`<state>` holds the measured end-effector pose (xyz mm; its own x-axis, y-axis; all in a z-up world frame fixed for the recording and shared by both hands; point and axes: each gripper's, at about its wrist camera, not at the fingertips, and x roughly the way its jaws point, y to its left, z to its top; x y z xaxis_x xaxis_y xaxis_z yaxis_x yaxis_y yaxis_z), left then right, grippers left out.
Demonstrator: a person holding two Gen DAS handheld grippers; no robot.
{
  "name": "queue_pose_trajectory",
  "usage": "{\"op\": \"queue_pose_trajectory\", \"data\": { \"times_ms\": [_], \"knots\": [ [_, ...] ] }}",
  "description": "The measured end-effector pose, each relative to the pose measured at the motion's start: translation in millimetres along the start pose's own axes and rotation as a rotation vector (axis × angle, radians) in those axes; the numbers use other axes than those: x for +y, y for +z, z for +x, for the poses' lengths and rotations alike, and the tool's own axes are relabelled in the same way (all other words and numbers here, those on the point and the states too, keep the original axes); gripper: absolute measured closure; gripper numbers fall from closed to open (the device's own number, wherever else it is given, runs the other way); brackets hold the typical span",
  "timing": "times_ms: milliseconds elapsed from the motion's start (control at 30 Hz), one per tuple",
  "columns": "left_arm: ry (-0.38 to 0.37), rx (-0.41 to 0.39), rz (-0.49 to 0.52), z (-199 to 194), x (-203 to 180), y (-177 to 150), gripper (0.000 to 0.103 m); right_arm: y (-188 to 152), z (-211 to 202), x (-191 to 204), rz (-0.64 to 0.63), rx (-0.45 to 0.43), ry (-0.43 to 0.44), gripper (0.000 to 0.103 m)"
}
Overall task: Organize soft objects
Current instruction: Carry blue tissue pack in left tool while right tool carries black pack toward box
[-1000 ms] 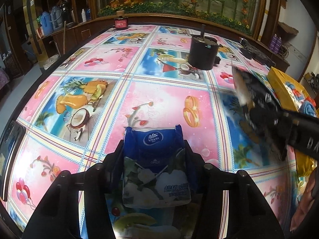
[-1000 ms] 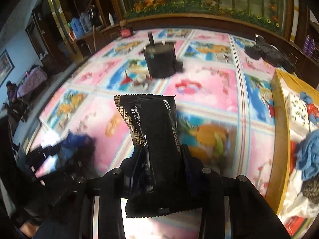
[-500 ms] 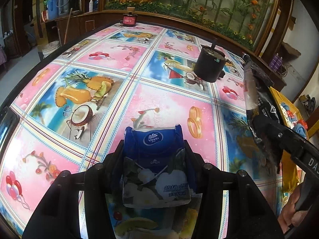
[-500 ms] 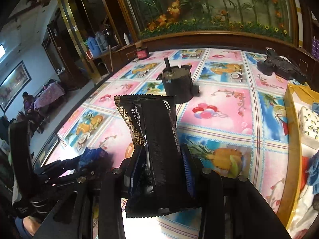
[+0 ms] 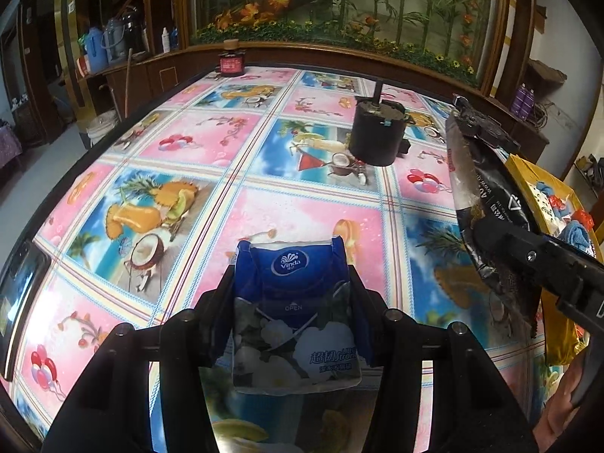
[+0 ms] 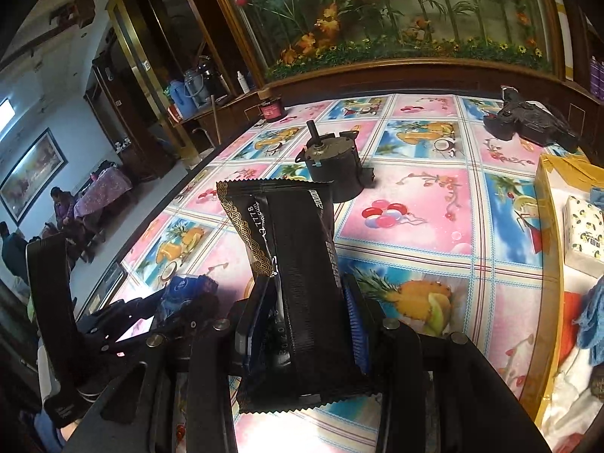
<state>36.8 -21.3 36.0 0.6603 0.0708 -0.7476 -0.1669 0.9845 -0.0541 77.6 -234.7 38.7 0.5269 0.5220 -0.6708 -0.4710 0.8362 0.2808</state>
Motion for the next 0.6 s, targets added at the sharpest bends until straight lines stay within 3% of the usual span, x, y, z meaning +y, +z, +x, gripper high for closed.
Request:
{"op": "queue_pose_trajectory", "data": {
  "times_ms": [600],
  "knots": [
    [0.054, -0.096, 0.079, -12.5, -33.2, 13.7, 0.052, 0.1, -11.5, -9.3, 0.034, -0.020, -0.023, 0.066]
  ]
}}
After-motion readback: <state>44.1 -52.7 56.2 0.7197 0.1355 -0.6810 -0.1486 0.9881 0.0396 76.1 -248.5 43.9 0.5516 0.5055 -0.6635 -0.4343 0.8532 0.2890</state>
